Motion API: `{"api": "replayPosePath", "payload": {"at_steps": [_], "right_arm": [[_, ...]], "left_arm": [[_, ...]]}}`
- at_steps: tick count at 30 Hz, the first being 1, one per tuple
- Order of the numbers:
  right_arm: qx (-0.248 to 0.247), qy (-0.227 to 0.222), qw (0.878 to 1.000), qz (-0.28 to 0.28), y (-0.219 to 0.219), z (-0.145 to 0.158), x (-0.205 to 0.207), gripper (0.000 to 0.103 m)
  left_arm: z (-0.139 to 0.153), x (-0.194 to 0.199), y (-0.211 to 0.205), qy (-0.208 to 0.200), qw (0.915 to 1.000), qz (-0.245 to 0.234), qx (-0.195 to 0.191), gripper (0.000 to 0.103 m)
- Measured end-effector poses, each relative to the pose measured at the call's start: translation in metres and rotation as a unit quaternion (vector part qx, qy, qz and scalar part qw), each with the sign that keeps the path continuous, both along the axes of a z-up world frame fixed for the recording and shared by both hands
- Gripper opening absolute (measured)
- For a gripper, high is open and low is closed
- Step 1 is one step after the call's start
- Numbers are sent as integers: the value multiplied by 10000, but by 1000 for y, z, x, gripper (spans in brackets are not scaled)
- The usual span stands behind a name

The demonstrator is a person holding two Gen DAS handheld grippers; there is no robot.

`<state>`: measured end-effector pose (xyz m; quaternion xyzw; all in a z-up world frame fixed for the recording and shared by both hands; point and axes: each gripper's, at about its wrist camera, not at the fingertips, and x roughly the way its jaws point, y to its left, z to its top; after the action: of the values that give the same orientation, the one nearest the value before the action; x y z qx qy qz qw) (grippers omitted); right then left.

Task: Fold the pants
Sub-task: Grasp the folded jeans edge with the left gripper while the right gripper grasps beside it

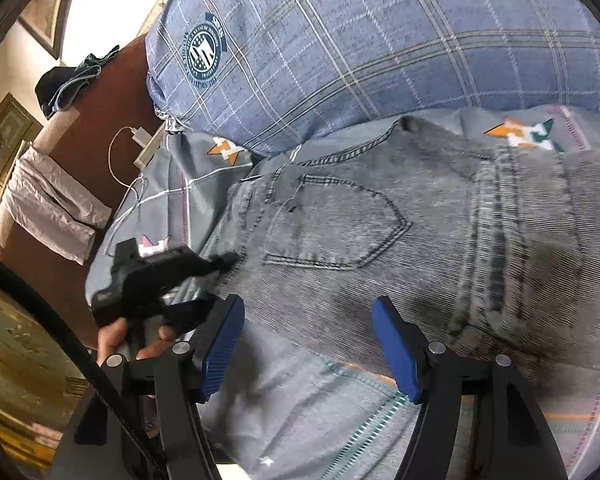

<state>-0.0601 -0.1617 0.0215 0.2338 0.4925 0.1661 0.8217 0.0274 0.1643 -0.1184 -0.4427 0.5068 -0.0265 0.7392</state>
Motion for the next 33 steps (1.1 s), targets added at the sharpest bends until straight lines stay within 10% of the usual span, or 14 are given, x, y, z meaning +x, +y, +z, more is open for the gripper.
{"api": "replayPosePath", "payload": {"at_steps": [6,9,14,22,27,33], "right_arm": [[228,122,9996,92,9,-3,23,69],[610,105,9980,-99,1,-13,24,69],[901,136,9951,-392,-33,-7,23,69],[1846,-365,9801,-627,-115,38,9,87],[1944,-296,9768,-845,-142,28,8,89],[2106,106,9720,-1039,-152,1,15,89]], "left_arm": [[-2,10,-6,121,9995,-42,282,27],[26,7,-22,-277,9917,-297,1216,13],[115,-17,-102,-1916,9276,-1153,2992,10],[171,-58,-226,-3464,8199,-2957,3470,10],[136,-60,-255,-3179,8379,-3463,2776,9],[95,-76,-278,-3015,8189,-3924,2908,9]]}}
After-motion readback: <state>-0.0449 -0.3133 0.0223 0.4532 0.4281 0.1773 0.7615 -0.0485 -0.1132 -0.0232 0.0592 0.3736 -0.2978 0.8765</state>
